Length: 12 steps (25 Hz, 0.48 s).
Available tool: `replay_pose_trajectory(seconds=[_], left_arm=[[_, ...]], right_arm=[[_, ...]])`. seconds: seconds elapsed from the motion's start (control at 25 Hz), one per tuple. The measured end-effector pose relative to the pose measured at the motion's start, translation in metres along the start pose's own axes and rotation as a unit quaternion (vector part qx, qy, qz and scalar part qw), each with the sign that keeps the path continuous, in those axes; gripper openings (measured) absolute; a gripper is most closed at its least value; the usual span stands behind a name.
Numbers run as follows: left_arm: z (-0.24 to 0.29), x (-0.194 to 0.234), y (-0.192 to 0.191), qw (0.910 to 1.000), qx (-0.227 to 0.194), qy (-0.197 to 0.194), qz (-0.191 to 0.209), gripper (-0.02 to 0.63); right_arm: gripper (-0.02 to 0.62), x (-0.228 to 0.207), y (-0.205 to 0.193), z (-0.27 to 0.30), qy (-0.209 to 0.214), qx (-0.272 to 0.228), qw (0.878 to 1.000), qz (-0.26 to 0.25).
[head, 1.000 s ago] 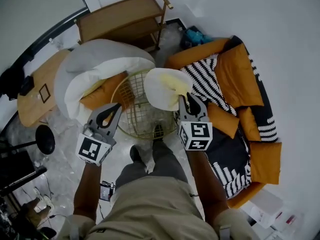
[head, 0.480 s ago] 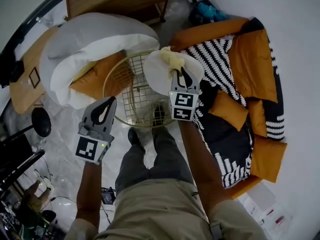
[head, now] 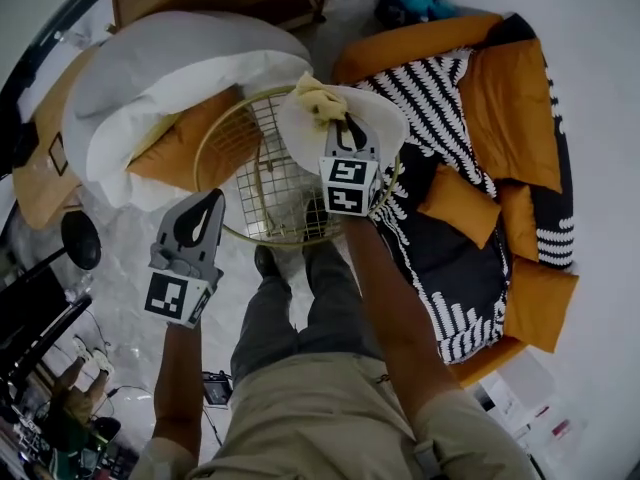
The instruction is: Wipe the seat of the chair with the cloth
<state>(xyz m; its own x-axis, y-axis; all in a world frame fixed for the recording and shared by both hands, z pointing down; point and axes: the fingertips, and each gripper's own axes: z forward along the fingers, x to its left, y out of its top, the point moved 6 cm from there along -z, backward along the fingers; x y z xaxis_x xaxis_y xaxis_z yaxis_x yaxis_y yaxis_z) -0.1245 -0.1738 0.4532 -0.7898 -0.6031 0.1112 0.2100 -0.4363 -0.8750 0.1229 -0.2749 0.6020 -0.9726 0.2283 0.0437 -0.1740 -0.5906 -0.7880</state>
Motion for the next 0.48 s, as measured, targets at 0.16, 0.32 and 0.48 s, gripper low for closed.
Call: replay_pose_trajectory(seconds=[0.16, 0.32, 0.48], left_arm=[[0.014, -0.006, 0.016, 0.9992, -0.039, -0.009, -0.001, 0.015], [0.023, -0.014, 0.017, 0.9989, -0.041, -0.024, -0.001, 0.015], [0.025, -0.018, 0.016, 0.9988, -0.038, -0.031, 0.000, 0.015]], right_arm=[[0.069, -0.088, -0.025, -0.034, -0.099, 0.014, 0.994, 0.039], [0.069, -0.137, -0.044, -0.061, -0.146, 0.022, 0.988, 0.041], [0.069, -0.131, -0.047, -0.062, -0.137, 0.023, 0.990, 0.036]])
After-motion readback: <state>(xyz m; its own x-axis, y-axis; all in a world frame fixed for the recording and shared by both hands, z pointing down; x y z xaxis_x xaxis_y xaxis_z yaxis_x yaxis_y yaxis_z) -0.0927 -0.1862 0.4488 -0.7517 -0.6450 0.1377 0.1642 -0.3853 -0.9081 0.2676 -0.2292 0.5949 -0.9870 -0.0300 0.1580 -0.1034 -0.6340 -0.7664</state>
